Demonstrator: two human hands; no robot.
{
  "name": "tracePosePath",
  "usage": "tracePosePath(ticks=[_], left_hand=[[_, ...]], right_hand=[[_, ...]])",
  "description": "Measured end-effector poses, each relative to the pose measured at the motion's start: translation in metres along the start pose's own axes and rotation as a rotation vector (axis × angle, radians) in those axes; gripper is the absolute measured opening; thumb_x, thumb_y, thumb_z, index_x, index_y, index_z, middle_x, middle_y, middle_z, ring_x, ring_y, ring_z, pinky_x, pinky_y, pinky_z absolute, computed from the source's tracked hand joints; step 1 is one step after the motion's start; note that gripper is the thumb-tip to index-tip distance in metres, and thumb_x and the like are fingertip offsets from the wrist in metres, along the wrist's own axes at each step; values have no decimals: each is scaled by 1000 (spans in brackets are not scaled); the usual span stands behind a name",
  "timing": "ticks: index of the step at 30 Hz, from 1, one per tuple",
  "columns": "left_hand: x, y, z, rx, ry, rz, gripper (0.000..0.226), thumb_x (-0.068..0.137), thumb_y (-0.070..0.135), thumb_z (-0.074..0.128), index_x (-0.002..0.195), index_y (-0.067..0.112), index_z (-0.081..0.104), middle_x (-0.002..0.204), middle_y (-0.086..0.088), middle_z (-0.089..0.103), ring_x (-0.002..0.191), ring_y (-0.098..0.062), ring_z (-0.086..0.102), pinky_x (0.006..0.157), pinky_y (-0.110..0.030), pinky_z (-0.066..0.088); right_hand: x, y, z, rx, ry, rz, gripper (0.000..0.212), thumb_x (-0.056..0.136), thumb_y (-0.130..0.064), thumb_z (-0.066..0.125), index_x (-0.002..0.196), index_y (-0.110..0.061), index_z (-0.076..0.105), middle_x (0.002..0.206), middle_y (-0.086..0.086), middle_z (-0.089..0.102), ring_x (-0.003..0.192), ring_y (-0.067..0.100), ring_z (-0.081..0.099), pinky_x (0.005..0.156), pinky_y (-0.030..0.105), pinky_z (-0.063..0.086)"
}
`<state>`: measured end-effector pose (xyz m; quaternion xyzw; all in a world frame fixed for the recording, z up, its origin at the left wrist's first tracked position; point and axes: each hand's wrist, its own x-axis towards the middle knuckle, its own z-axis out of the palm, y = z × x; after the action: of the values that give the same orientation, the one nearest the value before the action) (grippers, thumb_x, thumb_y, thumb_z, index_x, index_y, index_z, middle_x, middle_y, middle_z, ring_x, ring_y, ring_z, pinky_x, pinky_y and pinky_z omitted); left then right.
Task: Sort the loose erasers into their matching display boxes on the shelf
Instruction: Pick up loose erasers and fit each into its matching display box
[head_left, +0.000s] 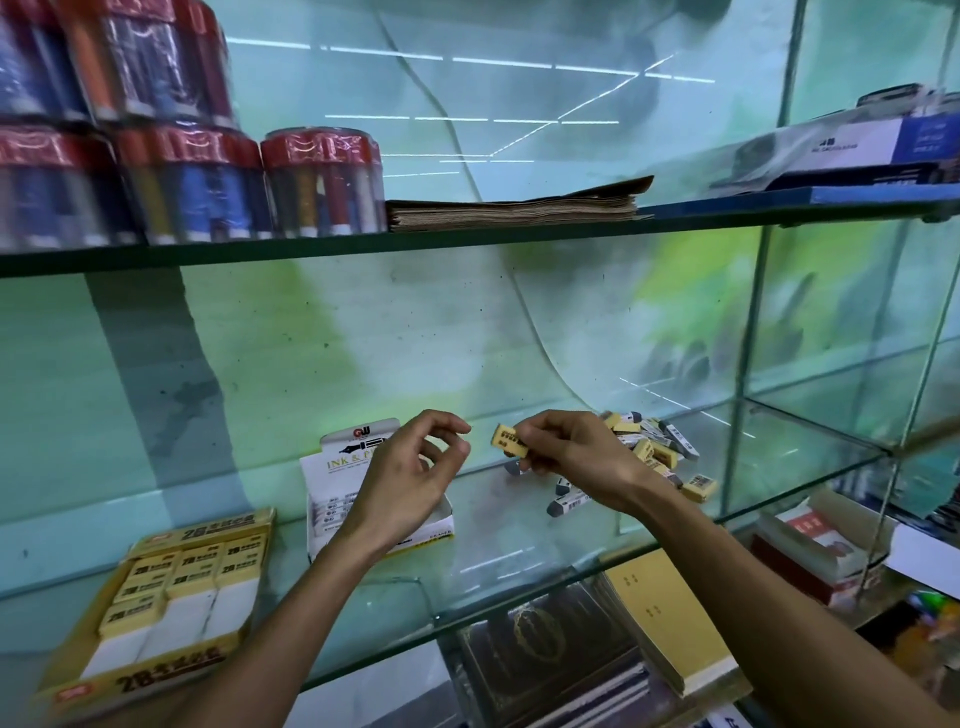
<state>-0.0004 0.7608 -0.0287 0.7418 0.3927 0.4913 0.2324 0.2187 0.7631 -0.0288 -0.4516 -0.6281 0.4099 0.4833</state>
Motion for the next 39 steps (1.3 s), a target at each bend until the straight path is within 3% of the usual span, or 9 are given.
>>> tracePosePath(ticks=[4,8,11,13,19,22,29,33,39], left_hand=[[-2,-2,3,58,-45,31,14,92,21,64,103,29,63,92,14,66,66,-6,56,57,-15,44],[-2,-7,1,4,-13,-28,14,91,18,66,98,29,64,85,16,67,68,-10,59,62,-18,44],[0,-8,-2,-167,56,-127,12,90,13,68,95,23,64,87,8,70,71,-11,63,70,-29,48],[0,-6,-3,-261,71,-182,11,90,12,67,95,20,63,89,1,71,65,-8,62,68,-30,48],[-4,-11,-6,-147,49,-115,11,90,18,68,94,27,63,94,7,69,81,-16,62,75,-31,51],[-7,-13,-15,-101,86,-83,11,92,19,65,97,28,63,97,6,67,81,-18,62,70,-27,51],[-14,-12,-36,129,45,75,21,91,14,65,107,27,61,96,11,61,69,-6,55,64,-16,42],[-17,-14,-44,424,-19,271,35,90,21,67,122,31,56,111,17,52,85,-4,54,71,-15,41],[-24,-16,-65,410,22,259,26,89,18,68,112,26,61,112,13,58,85,-4,56,74,-17,42]], right_hand=[[-4,-8,14,-30,-39,-41,19,96,-16,60,101,0,68,72,7,68,61,9,59,58,17,46],[-4,-8,23,-3,-54,-29,28,89,-38,67,102,-13,71,78,8,70,71,17,59,67,38,45],[-2,-6,29,190,-43,-4,20,90,-18,68,107,-7,67,78,8,68,72,18,57,65,26,49],[-2,-6,38,334,-56,15,19,88,-5,67,106,1,65,78,9,65,72,18,57,70,28,48],[4,-6,50,654,-54,138,6,93,-7,61,97,-4,64,93,12,68,88,27,67,71,31,51],[6,-5,49,775,9,178,10,96,-4,55,104,-2,60,99,19,63,90,35,70,69,34,57],[3,-4,53,142,15,-42,29,94,-5,61,121,-16,63,94,14,67,71,15,64,73,28,51],[-1,-21,68,85,-80,-72,28,91,-7,66,117,-7,55,86,11,70,64,13,60,66,27,49],[4,-24,89,-35,-131,-220,17,92,-10,66,103,-7,54,88,9,67,63,17,60,62,29,47]])
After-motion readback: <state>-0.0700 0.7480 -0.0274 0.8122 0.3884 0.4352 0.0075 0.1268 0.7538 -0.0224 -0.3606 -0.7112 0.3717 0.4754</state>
